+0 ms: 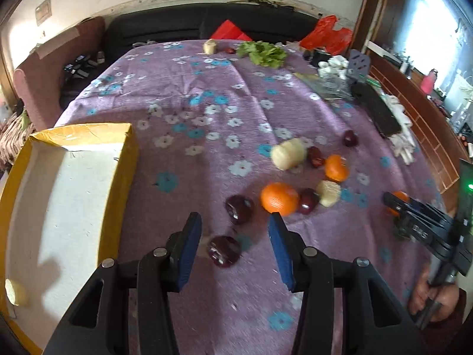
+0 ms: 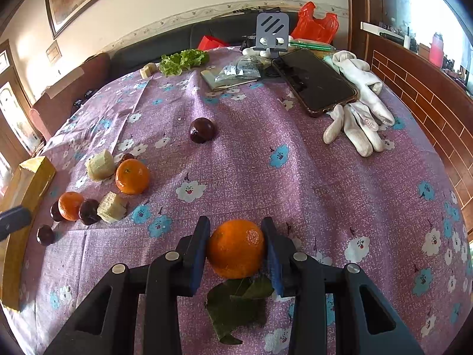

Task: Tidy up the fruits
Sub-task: 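Grasp a dark red plum with the left tool while the right tool grasps a leafy orange, then carry plum and orange into the yellow tray and open both tools, then return both tools to the table and grasp an orange with the right tool, then grasp another orange with the left tool, then carry both oranges into the yellow tray and release them, then move both tools back toward the remaining fruit on the table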

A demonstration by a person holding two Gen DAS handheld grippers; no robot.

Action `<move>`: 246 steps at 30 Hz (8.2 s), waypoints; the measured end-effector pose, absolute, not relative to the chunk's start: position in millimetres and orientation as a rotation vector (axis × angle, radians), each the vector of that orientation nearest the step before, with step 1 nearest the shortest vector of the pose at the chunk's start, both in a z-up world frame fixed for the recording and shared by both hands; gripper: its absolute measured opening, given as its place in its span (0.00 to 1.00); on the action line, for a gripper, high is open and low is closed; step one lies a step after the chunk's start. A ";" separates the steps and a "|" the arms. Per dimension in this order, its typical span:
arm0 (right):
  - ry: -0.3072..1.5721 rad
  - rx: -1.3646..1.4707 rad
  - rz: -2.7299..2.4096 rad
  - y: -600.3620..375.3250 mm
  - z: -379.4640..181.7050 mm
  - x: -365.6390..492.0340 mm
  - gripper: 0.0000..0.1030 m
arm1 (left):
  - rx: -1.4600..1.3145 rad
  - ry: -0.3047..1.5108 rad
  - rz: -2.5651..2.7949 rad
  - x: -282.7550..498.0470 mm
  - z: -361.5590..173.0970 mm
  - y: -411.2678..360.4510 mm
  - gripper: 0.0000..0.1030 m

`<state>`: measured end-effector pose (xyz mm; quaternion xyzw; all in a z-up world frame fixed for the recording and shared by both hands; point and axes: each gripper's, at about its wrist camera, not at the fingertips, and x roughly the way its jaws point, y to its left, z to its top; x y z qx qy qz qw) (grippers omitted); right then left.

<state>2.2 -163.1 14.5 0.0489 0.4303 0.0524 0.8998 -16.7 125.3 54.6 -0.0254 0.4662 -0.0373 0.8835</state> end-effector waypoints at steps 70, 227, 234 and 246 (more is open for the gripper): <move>1.056 -0.146 0.855 244.8 37.4 -55.6 0.42 | -0.483 0.758 0.308 -210.9 76.9 378.8 0.60; 0.969 -0.321 0.957 243.9 32.4 -87.5 0.40 | -0.388 0.782 0.317 -149.4 102.7 370.8 0.67; 0.913 -0.285 0.970 227.4 55.3 -102.1 0.51 | -0.388 0.689 0.365 -184.7 138.6 362.3 0.77; 0.836 -0.120 0.825 125.5 87.7 -92.3 0.59 | -0.324 0.681 0.308 -200.9 153.5 310.9 0.78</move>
